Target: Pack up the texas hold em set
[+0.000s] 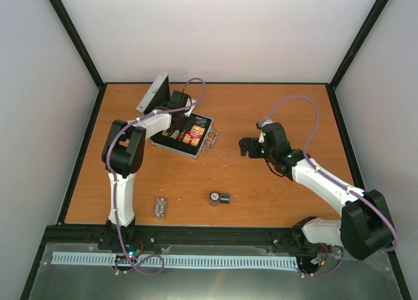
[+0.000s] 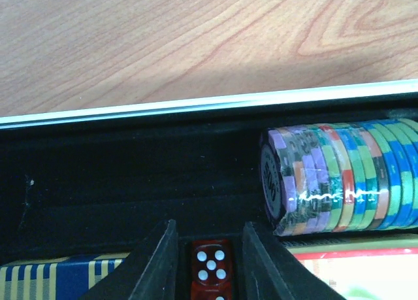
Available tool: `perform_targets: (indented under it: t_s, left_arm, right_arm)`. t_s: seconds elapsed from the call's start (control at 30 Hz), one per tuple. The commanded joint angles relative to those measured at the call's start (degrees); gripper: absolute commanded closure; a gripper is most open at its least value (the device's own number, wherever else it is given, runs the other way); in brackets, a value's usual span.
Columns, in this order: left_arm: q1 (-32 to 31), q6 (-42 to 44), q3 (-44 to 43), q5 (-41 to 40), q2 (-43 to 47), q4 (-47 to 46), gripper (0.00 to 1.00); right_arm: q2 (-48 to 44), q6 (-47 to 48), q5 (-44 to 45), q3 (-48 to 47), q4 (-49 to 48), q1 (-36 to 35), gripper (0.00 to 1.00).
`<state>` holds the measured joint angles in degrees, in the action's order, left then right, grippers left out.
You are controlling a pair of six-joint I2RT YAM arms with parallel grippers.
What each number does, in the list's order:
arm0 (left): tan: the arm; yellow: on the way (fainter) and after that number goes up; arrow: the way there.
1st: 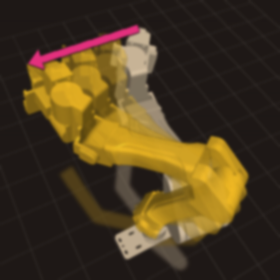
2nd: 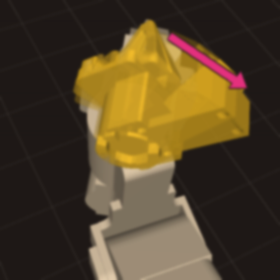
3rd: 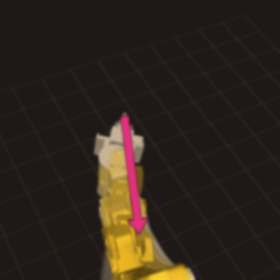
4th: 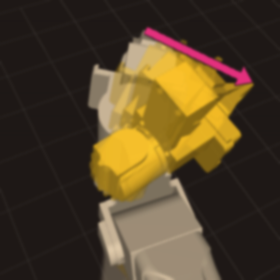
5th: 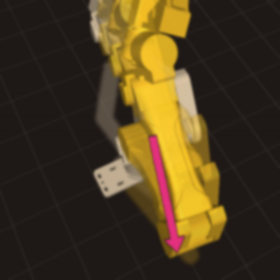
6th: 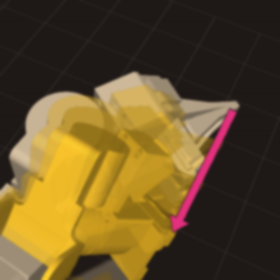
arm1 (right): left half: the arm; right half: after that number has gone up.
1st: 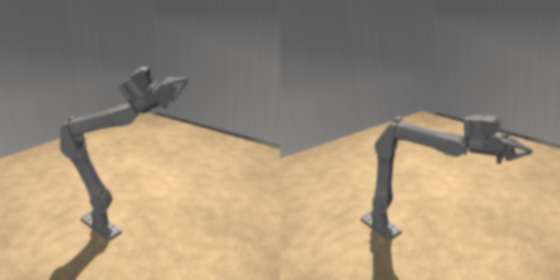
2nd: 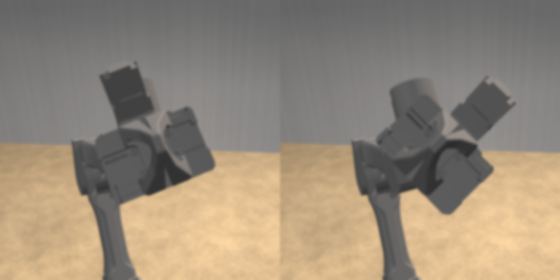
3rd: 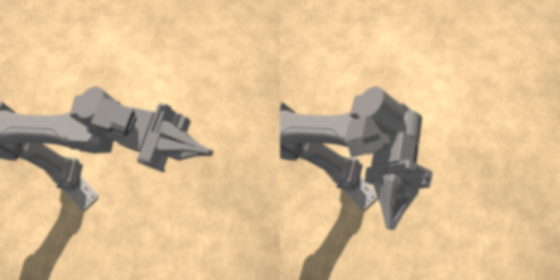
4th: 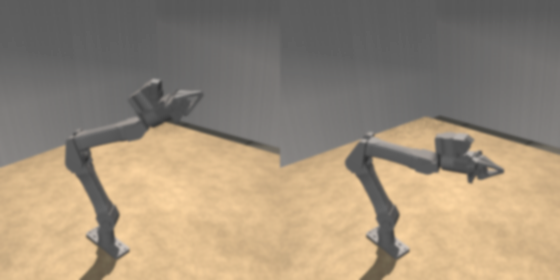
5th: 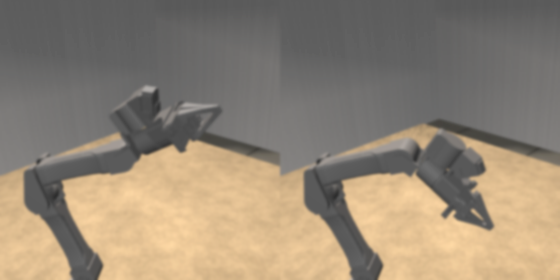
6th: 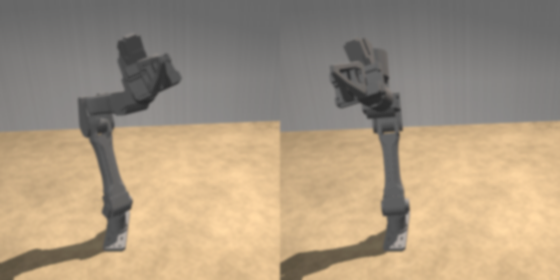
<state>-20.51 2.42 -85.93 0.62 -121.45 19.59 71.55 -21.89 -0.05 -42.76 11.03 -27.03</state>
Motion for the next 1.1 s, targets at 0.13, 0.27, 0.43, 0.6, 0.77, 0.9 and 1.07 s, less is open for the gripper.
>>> perform_targets:
  t_s: [0.13,0.27,0.43,0.6,0.77,0.9,1.07]
  left_arm:
    - [0.3,-0.6,-1.6,0.3,2.2,1.2,0.66]
    - [0.3,-1.1,-0.5,1.1,4.5,0.1,0.67]
    - [0.3,-1.3,1.8,2.6,7.6,-1.9,0.66]
    - [0.3,-1.7,3.2,2.8,10.1,-2.8,0.61]
    - [0.3,-2.8,6.7,4.9,16.1,-4.9,0.48]
    - [0.3,-7.4,11.4,7.1,26.1,-5.5,0.32]
    - [0.2,-16.5,24.8,12.2,41.0,-9.7,0.09]
  right_arm:
    - [0.2,-0.2,0.5,-1.5,0.1,0.5,0.02]
    - [0.3,-0.2,0.5,-1.4,0.0,0.5,0.02]
    - [0.2,-0.2,0.5,-1.4,0.0,0.5,0.02]
    - [0.1,-0.2,0.5,-1.3,0.0,0.5,0.02]
    - [-0.2,0.0,0.2,-1.3,-0.2,0.5,0.02]
    - [-2.0,-0.2,-0.2,-0.1,-1.2,0.5,0.02]
    - [-6.6,0.1,-2.7,3.3,-5.5,0.6,0.0]
